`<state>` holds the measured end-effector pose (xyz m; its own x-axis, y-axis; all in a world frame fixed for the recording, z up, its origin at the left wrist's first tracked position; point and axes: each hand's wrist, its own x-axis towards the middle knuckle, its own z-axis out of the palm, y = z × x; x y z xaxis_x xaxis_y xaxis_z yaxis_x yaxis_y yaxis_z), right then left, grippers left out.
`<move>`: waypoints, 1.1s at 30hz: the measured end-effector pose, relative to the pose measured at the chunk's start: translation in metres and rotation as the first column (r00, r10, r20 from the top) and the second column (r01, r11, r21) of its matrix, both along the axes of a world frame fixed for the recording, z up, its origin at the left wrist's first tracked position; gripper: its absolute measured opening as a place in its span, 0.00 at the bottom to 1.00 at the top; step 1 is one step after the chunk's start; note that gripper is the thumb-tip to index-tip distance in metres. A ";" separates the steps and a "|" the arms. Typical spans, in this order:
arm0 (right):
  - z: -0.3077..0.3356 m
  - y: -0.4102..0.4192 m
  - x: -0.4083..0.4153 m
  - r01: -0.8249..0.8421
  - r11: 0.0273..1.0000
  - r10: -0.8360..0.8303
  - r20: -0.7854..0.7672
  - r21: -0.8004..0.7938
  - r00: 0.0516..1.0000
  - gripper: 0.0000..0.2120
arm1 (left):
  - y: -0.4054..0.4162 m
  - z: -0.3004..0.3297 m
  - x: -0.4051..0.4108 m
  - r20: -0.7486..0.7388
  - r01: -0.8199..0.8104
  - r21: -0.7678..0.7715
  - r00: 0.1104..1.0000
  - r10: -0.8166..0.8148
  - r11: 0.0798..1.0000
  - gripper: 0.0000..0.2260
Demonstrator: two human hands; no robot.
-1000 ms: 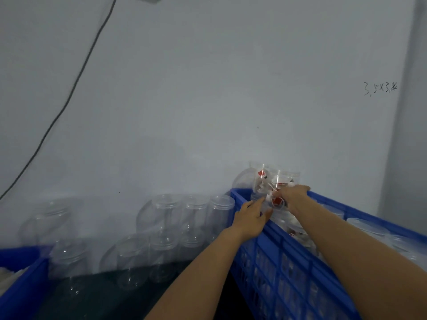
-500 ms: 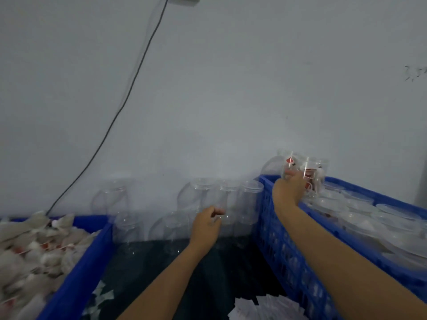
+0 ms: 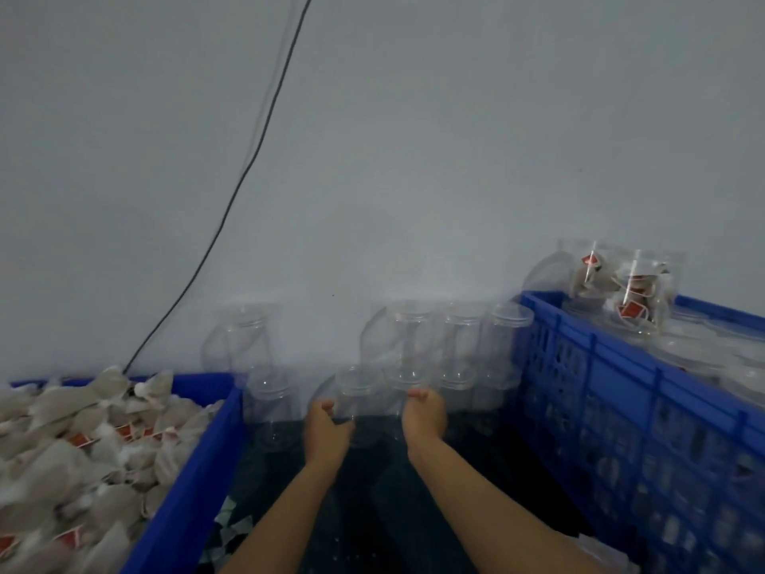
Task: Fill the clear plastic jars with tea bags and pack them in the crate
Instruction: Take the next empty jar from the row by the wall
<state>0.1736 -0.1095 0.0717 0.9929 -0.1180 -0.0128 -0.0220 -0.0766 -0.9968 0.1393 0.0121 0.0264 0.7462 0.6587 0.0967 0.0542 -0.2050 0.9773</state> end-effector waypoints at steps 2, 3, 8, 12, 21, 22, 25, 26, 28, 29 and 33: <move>-0.012 0.010 0.008 -0.042 0.999 0.042 -0.036 0.009 0.998 0.12 | 0.008 -0.008 0.012 -0.021 -0.002 -0.032 1.000 0.001 0.999 0.28; -0.018 0.014 0.012 -0.062 0.998 0.062 -0.054 0.006 0.997 0.12 | 0.011 -0.011 0.018 -0.035 0.002 -0.042 0.999 -0.003 0.999 0.32; -0.039 0.034 0.025 -0.132 0.991 0.131 -0.095 -0.012 0.987 0.16 | 0.021 -0.028 0.045 -0.057 0.060 -0.007 0.997 -0.061 0.998 0.39; -0.049 0.044 0.028 -0.141 0.990 0.140 -0.109 0.005 0.984 0.19 | 0.023 -0.039 0.055 -0.036 0.120 -0.022 0.992 -0.121 0.993 0.41; -0.043 0.044 0.015 -0.186 0.983 0.185 -0.088 -0.004 0.979 0.22 | 0.014 -0.036 0.045 -0.012 0.071 -0.034 0.997 -0.071 0.997 0.39; -0.040 0.041 0.012 -0.194 0.981 0.195 -0.089 0.020 0.977 0.21 | 0.012 -0.032 0.039 0.005 0.076 -0.033 0.997 -0.076 0.997 0.39; -0.028 0.028 -0.005 -0.246 0.965 0.253 -0.073 0.094 0.965 0.20 | 0.003 -0.019 0.014 0.089 0.108 -0.040 0.991 -0.105 0.993 0.41; -0.024 0.022 -0.012 -0.266 0.958 0.274 -0.067 0.109 0.959 0.19 | -0.001 -0.016 0.004 0.126 0.124 -0.052 0.985 -0.116 0.991 0.42; -0.018 0.011 -0.028 -0.301 0.943 0.309 -0.038 0.144 0.950 0.19 | -0.013 -0.011 -0.017 0.219 0.138 -0.065 0.968 -0.121 0.988 0.41; -0.016 0.005 -0.037 -0.313 0.934 0.322 -0.024 0.173 0.947 0.20 | -0.019 -0.008 -0.030 0.253 0.134 -0.062 0.961 -0.114 0.989 0.41; -0.018 -0.027 -0.077 -0.420 0.885 0.424 0.023 0.202 0.905 0.27 | -0.042 -0.005 -0.078 0.240 0.051 0.043 0.969 -0.060 0.998 0.41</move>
